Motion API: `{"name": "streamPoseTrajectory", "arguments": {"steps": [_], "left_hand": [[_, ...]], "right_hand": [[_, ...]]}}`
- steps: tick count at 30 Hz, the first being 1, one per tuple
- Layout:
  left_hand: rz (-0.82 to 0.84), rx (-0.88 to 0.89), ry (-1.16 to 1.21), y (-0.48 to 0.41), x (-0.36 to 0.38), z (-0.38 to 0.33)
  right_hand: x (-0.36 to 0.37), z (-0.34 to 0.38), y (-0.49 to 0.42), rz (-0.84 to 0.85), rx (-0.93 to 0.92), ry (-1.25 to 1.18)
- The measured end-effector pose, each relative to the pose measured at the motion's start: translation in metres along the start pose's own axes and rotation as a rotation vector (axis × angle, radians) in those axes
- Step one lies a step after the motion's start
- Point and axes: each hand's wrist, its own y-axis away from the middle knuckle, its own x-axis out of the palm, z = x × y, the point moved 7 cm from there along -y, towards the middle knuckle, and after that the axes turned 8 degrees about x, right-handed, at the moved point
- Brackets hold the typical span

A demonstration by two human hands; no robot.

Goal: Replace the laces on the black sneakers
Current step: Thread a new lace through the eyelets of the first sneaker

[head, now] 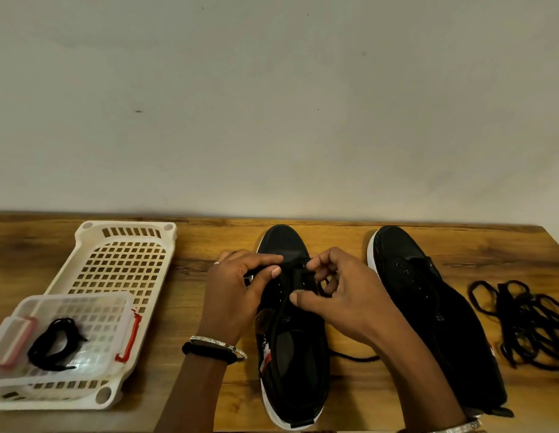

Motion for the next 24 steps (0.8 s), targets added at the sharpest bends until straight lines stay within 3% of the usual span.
{"name": "streamPoseTrajectory", "arguments": {"steps": [4,7,17,24], "left_hand": [[0.005,-0.045,0.046,0.000,0.005,-0.001],[0.044,-0.057,0.068,0.001,0.009,-0.002],[0.134,-0.083,0.092,0.004,0.024,-0.008],[0.098,-0.123,0.061,0.006,0.027,-0.006]], "right_hand": [[0.006,0.008,0.006,0.061,-0.022,0.256],[0.002,0.015,0.008,-0.019,-0.050,0.290],[0.001,-0.012,-0.001,-0.103,0.122,-0.118],[0.011,-0.030,-0.005,0.029,0.221,-0.503]]}}
